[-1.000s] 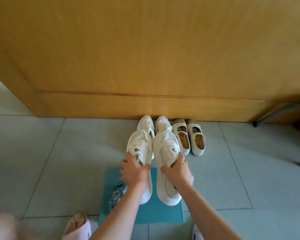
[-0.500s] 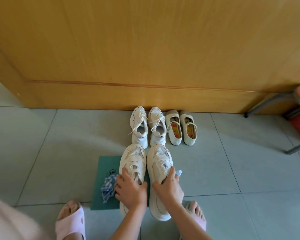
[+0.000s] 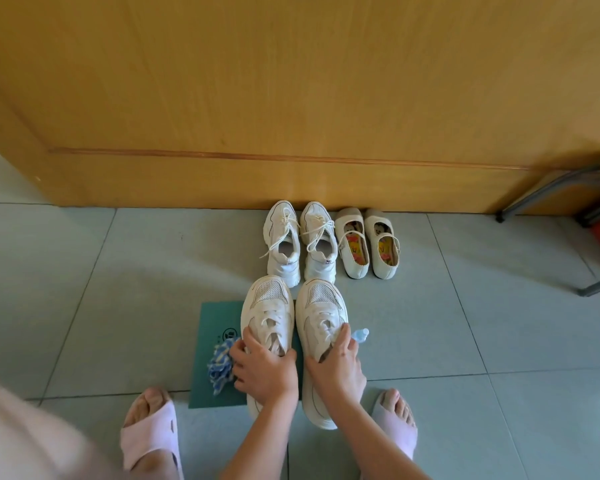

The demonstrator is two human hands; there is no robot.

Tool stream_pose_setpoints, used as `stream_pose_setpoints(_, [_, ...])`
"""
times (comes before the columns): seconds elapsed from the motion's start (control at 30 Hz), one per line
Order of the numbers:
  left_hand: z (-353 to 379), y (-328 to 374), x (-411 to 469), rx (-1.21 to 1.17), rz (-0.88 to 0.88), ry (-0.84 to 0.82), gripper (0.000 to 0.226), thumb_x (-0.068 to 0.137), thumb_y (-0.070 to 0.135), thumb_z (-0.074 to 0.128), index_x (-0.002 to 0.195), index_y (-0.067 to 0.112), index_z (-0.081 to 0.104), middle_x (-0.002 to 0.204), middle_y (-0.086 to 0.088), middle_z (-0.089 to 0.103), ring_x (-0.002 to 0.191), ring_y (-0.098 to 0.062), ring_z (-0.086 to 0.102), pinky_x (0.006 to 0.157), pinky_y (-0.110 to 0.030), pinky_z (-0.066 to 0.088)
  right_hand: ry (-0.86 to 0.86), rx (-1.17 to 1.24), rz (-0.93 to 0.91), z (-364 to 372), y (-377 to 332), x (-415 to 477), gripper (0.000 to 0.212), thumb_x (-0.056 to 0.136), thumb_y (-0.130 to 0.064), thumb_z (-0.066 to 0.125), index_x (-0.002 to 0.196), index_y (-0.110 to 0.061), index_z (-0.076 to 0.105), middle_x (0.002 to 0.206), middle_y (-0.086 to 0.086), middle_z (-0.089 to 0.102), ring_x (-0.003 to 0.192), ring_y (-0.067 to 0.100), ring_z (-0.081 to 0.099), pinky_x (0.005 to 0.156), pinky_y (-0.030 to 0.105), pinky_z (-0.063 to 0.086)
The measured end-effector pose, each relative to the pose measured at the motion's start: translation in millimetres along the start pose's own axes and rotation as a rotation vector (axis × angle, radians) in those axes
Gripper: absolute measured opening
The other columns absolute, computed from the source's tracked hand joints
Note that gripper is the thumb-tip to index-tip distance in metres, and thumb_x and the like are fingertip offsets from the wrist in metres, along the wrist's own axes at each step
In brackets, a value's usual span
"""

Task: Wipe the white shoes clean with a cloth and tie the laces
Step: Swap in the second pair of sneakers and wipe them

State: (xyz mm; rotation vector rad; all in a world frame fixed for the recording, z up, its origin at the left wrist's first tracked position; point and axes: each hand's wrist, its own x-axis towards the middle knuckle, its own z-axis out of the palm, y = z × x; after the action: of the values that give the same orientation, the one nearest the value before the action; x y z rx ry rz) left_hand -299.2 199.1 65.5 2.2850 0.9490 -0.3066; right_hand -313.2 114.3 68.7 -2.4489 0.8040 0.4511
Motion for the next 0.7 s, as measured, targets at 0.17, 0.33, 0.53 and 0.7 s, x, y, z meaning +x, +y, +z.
stream_pose_setpoints(0.17, [-2, 4, 0, 0.02, -0.014, -0.03, 0.089, 0.07, 0.033, 0.077, 0.142, 0.016, 0.027, 0.142, -0.014, 0.029, 0.122, -0.04, 0.04, 0.097, -0.049, 0.034, 0.003, 0.001, -0.012, 2, 1, 3, 0.09, 0.076, -0.051, 0.062, 0.143, -0.021, 0.009, 0.136, 0.005, 0.037, 0.115, 0.028, 0.05, 0.085, 0.039, 0.046])
stream_pose_setpoints(0.33, [-5, 4, 3, -0.005, 0.002, -0.069, 0.095, 0.068, 0.041, 0.078, 0.143, 0.014, 0.026, 0.144, -0.016, 0.026, 0.127, -0.04, 0.034, 0.102, -0.048, 0.031, 0.035, 0.197, 0.038, -6, 1, 10, 0.072, 0.085, -0.062, 0.041, 0.141, -0.02, 0.024, 0.141, 0.006, 0.039, 0.12, 0.028, 0.049, 0.094, 0.04, 0.04])
stream_pose_setpoints(0.53, [-24, 7, 9, -0.109, 0.303, 0.066, 0.069, 0.077, 0.034, 0.071, 0.135, 0.01, 0.042, 0.137, -0.013, 0.038, 0.123, -0.032, 0.036, 0.101, -0.044, 0.034, 0.132, 0.456, 0.192, -27, 42, 59, 0.046, 0.093, -0.017, 0.051, 0.136, -0.007, 0.041, 0.14, 0.014, 0.041, 0.123, 0.029, 0.045, 0.101, 0.038, 0.037])
stream_pose_setpoints(0.7, [-27, 11, 30, 0.029, 0.586, 0.011, 0.057, 0.084, 0.027, 0.066, 0.134, 0.013, 0.044, 0.134, -0.009, 0.043, 0.122, -0.025, 0.04, 0.101, -0.035, 0.038, -0.078, 0.498, 0.261, -25, 72, 105, 0.062, 0.084, -0.01, 0.066, 0.14, -0.009, 0.038, 0.14, 0.013, 0.045, 0.119, 0.029, 0.052, 0.087, 0.032, 0.042])
